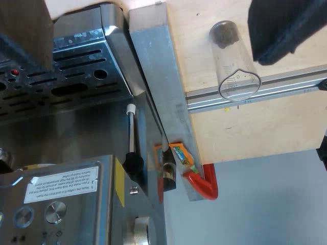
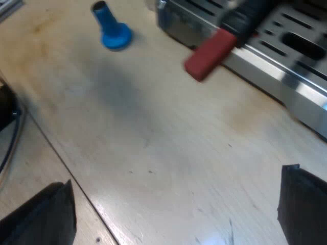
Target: Pour the beans into the coffee machine
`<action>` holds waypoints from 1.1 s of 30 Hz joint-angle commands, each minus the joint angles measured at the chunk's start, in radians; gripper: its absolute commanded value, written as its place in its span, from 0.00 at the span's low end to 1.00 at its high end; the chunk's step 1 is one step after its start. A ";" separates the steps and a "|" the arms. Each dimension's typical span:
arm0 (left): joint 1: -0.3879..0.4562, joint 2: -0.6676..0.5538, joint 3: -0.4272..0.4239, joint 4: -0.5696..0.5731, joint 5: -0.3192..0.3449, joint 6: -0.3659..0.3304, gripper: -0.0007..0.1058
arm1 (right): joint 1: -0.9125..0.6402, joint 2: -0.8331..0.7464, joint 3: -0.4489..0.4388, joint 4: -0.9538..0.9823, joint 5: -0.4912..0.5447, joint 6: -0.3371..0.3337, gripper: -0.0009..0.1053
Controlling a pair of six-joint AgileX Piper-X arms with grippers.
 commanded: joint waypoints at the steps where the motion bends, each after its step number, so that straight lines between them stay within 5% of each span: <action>1: 0.000 0.002 -0.006 -0.012 -0.009 -0.012 0.75 | 0.043 0.034 -0.010 -0.087 0.040 -0.008 0.77; 19: 0.000 0.002 -0.006 -0.012 -0.009 -0.012 0.75 | 0.218 0.278 -0.004 -0.410 0.203 -0.075 0.77; 33: 0.000 0.002 -0.006 -0.012 -0.009 -0.010 0.75 | 0.292 0.326 0.153 -0.869 0.341 -0.075 0.77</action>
